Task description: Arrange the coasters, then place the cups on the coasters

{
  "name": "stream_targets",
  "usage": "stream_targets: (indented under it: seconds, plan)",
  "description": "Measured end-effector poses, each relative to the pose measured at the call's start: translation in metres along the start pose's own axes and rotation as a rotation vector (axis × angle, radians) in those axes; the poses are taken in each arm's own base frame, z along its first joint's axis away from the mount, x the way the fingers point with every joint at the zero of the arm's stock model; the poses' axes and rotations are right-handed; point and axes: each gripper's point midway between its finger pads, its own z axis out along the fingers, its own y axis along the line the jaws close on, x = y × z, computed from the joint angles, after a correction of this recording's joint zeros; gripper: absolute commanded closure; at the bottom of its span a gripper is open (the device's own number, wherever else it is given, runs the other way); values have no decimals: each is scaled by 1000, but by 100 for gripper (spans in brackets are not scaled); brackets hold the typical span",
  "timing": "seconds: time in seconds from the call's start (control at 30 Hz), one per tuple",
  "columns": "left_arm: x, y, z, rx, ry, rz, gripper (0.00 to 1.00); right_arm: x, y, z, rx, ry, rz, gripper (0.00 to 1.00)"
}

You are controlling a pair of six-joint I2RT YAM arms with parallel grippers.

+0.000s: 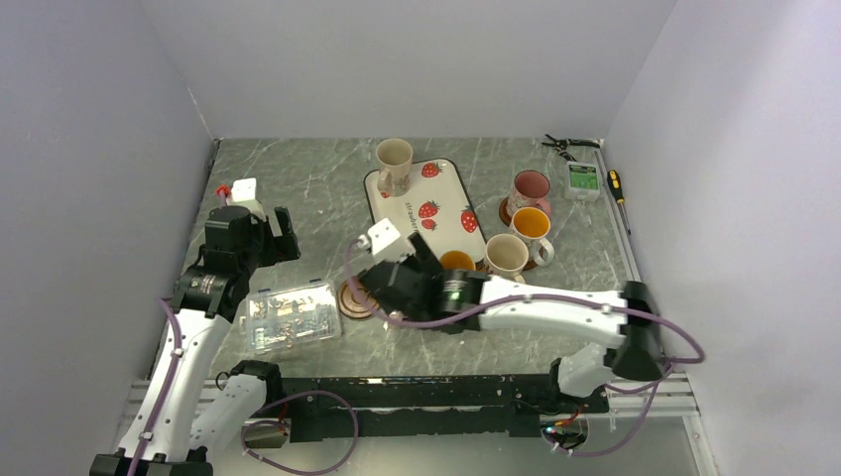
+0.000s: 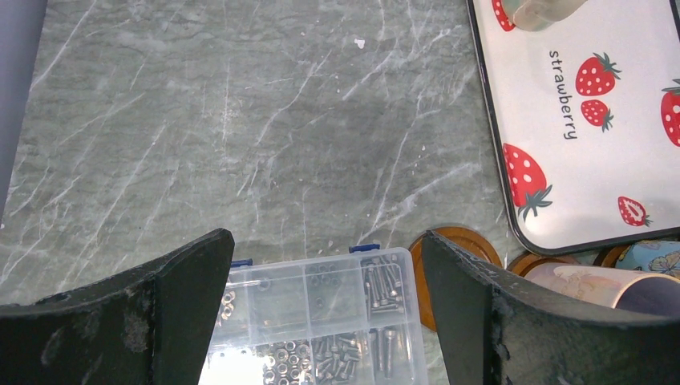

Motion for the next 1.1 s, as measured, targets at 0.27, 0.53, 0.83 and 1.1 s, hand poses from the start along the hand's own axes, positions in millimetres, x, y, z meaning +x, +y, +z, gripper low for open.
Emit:
stream_targets:
  seconds: [0.27, 0.53, 0.83, 1.1]
  plan:
    - [-2, 0, -2, 3, -11, -1, 6, -70, -97, 21, -3, -179, 263, 15]
    - [-1, 0, -2, 3, -9, -1, 6, -76, -139, 111, 69, -89, 313, 18]
    - [-2, -2, -3, 12, -10, -1, 6, -123, -182, 203, 133, -121, 414, 23]
    - [-4, -4, -7, 28, -24, -4, 6, -118, -191, 284, 185, -99, 394, 34]
